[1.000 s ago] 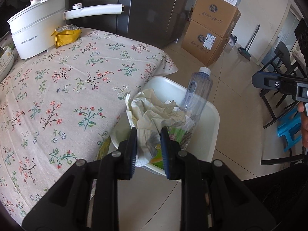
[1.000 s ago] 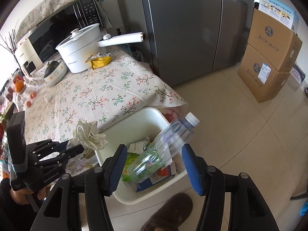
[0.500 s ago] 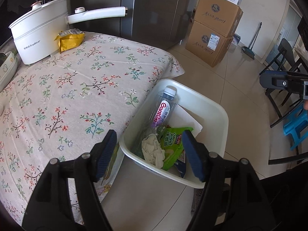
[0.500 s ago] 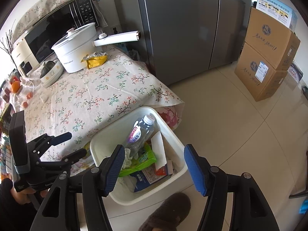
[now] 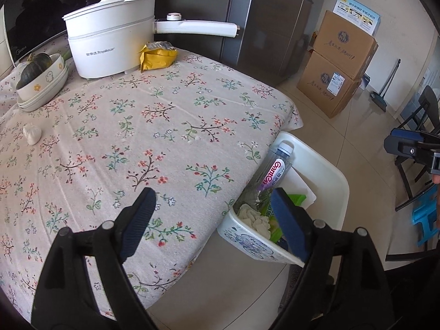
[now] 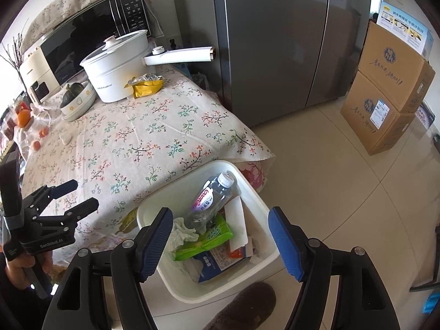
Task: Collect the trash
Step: 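Move both tools back over the table toward the tissue ball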
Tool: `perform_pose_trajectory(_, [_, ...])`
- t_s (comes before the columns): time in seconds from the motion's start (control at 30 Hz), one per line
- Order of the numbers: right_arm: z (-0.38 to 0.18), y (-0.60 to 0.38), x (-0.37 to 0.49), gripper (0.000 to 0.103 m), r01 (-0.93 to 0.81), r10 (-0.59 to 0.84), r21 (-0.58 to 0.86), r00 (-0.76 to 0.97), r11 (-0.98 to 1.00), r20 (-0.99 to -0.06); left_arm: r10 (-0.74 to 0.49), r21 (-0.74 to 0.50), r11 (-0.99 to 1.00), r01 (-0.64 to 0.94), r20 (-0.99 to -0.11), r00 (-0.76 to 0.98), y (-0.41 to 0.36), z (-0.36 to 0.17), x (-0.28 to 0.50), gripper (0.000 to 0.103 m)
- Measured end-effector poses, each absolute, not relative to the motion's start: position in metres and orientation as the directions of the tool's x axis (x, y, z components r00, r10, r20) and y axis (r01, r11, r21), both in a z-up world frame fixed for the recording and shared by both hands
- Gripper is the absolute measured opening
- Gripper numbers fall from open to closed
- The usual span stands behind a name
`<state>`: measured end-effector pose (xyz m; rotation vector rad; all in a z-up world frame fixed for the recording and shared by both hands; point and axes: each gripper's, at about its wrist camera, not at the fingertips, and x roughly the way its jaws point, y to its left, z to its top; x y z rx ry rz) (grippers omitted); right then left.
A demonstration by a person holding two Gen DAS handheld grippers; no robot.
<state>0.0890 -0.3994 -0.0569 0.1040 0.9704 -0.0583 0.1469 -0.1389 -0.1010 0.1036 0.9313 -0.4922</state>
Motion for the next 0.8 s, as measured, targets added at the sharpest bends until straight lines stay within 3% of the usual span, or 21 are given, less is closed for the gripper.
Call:
perform_pose_trajectory(0.27, [-0.055,-0.367,0.116,0.081,0.067,0.015,0.065,0.573,0.996,-0.819,-0.276,-0.092,0.938,0.333,-0.781,0.561,-0.094,-0.094,0.157,0.098])
perform_pose_trajectory(0.57, [-0.064,-0.334,0.154,0.086,0.076,0.040,0.107,0.603,0.991,-0.797,-0.142,-0.047,0.984,0.170,-0.786,0.601,-0.032,-0.091,0.177,0.099])
perform_pose_trajectory(0.8, [-0.096,-0.310,0.209,0.086,0.054,-0.024,0.012,0.612,0.998,-0.791,-0.017,-0.006,1.000,0.020,-0.777,0.629,0.031,-0.105,0.218,0.099])
